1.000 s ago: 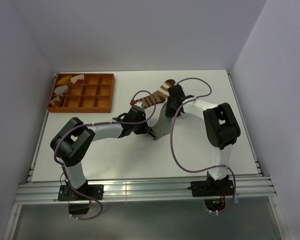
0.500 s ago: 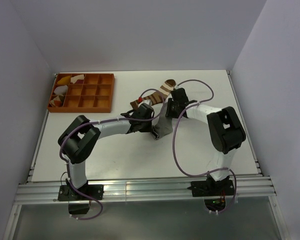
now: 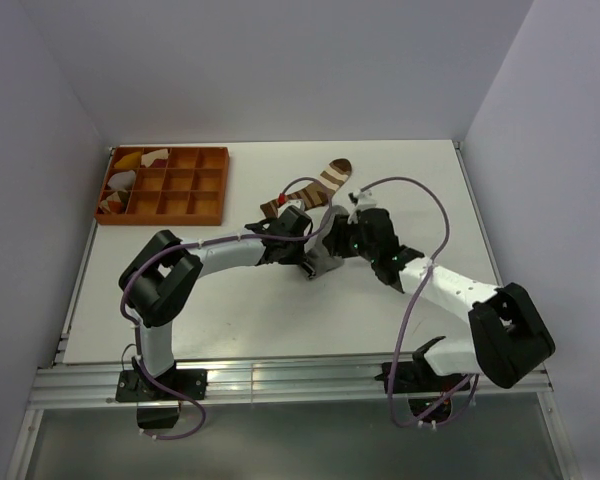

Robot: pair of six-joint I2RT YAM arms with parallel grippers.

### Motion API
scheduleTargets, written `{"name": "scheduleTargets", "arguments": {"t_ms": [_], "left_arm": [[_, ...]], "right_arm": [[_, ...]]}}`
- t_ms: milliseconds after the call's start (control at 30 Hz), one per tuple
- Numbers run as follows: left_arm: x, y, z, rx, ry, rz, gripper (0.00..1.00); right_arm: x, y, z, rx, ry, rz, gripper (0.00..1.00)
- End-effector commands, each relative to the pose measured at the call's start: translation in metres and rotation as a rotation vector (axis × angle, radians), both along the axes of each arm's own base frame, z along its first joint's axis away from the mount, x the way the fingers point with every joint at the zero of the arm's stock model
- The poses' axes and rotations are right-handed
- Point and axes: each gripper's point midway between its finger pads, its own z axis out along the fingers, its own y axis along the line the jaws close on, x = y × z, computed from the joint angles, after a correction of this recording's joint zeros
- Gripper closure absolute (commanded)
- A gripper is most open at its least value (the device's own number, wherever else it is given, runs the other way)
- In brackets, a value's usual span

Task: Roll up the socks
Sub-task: Roll the sock at the center of the board.

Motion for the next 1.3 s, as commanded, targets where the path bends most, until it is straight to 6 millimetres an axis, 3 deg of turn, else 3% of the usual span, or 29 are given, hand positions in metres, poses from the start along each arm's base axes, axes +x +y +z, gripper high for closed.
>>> {"name": "scheduleTargets", "arguments": {"t_ms": [0, 67, 167, 400, 667, 1033, 1133, 1167, 1267], "left_arm": [[-0.013, 0.021, -0.021, 0.116, 0.060, 0.012, 1.00], [-0.013, 0.021, -0.020, 0.114, 0.060, 0.016, 1.00], [-0.013, 0.022, -0.017, 0.111, 0.056, 0.020, 1.00], [-0.016, 0.022, -0.017, 0.096, 0.065, 0.024, 1.00], [-0.020, 0.018, -0.020, 0.073, 0.081, 0.013, 1.00], [-0.022, 0.011, -0.022, 0.023, 0.115, 0.024, 1.00], [-0.023, 0.011, -0.023, 0.023, 0.119, 0.026, 1.00], [-0.024, 0.012, -0.024, 0.024, 0.123, 0.026, 1.00], [-0.025, 0.011, -0.024, 0.012, 0.129, 0.032, 1.00]], "right_arm": [[-0.018, 0.023, -0.001, -0.033, -0.107, 0.109, 0.53], [-0.034, 0.039, -0.010, -0.052, -0.117, 0.171, 0.53], [-0.042, 0.056, -0.018, -0.100, -0.164, 0.224, 0.52], [-0.050, 0.082, -0.032, -0.186, -0.230, 0.281, 0.51], [-0.062, 0.090, -0.057, -0.232, -0.228, 0.350, 0.51], [-0.064, 0.097, -0.085, -0.356, -0.211, 0.358, 0.54], [-0.062, 0.094, -0.089, -0.400, -0.205, 0.312, 0.63], [-0.062, 0.093, -0.091, -0.406, -0.200, 0.295, 0.72], [-0.062, 0.092, -0.095, -0.428, -0.177, 0.275, 0.87]]}}
